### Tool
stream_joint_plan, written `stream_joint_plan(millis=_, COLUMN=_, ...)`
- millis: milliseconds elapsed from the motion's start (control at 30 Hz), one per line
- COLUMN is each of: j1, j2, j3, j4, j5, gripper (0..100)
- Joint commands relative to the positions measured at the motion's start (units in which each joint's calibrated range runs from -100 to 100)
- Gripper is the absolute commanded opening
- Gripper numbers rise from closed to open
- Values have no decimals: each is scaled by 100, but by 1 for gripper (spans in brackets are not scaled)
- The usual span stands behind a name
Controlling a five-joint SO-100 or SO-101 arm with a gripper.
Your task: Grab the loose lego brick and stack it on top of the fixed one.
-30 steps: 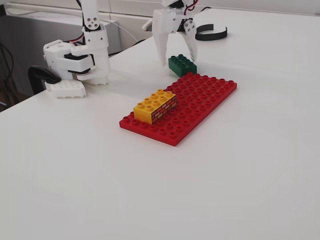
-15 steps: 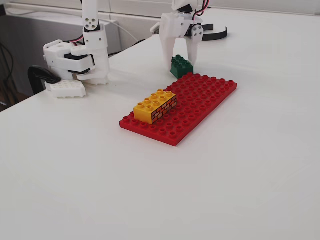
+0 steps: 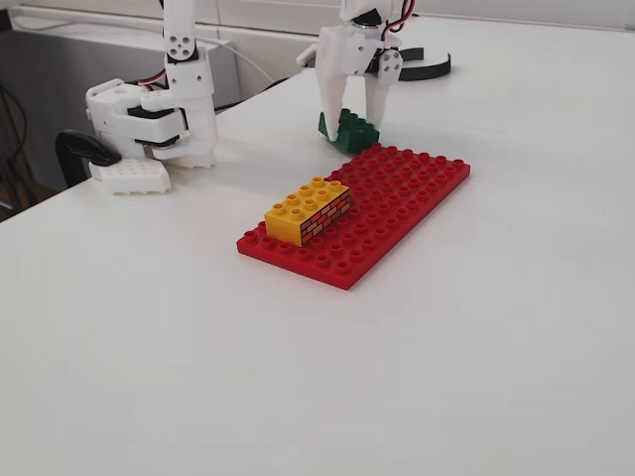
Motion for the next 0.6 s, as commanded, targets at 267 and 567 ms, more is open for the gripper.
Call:
stream_joint_plan(millis=267, j1=37, j2=17, j3=-39, j4=85, j5=2, gripper=4)
stream_joint_plan(millis=567, j1=601, j2=-728, j3=-2591, j4=1837, j5=-302, gripper=3)
